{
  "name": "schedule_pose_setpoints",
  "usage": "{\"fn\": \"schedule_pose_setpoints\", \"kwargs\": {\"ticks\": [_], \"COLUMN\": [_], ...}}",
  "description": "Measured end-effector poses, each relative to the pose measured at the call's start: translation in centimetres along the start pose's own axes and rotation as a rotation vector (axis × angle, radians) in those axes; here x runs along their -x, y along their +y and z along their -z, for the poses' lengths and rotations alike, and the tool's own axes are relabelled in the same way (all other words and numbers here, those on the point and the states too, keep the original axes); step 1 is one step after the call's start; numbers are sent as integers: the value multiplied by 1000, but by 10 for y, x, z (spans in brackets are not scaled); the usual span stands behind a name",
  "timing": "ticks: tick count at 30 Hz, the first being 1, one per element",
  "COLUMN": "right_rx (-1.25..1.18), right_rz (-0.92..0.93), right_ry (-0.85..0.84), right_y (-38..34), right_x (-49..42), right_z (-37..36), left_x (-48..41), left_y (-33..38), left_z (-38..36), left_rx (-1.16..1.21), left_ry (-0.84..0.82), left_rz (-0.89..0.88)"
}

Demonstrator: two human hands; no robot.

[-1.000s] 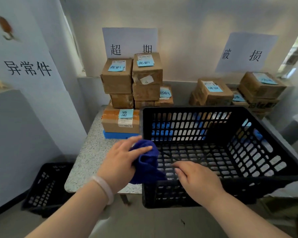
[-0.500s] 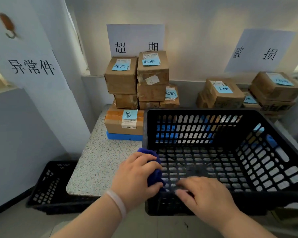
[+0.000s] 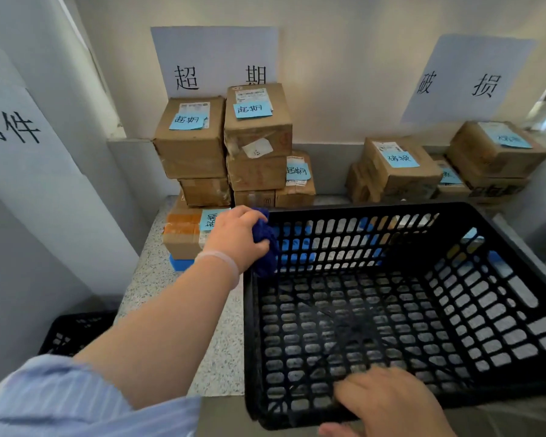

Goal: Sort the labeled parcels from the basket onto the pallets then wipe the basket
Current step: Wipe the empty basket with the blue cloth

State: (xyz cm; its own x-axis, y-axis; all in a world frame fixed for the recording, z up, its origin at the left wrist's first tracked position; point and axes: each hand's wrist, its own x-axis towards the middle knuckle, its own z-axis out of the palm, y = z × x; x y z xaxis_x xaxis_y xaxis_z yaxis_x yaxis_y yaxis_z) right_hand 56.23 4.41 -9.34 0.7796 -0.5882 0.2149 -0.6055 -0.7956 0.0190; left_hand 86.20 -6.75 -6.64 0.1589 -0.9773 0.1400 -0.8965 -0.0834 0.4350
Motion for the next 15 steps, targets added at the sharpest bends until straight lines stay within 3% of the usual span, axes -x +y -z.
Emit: {"fn": "schedule_pose_setpoints", "kwargs": {"ticks": [6,11,15], "right_rx": [65,35,-154], "right_rz": [-23,-65,-82], "right_ry": [7,-23,-197], "right_y": [-5,-9,-15], "right_x": [-1,1,1], "right_z": [5,8,24], "left_x": [0,53,124], "left_y": [2,9,21], "left_z": [-1,1,8], "left_rx": [5,206,253], "left_ry": [-42,-35,-46], "left_rz": [-24,-19,-72]}}
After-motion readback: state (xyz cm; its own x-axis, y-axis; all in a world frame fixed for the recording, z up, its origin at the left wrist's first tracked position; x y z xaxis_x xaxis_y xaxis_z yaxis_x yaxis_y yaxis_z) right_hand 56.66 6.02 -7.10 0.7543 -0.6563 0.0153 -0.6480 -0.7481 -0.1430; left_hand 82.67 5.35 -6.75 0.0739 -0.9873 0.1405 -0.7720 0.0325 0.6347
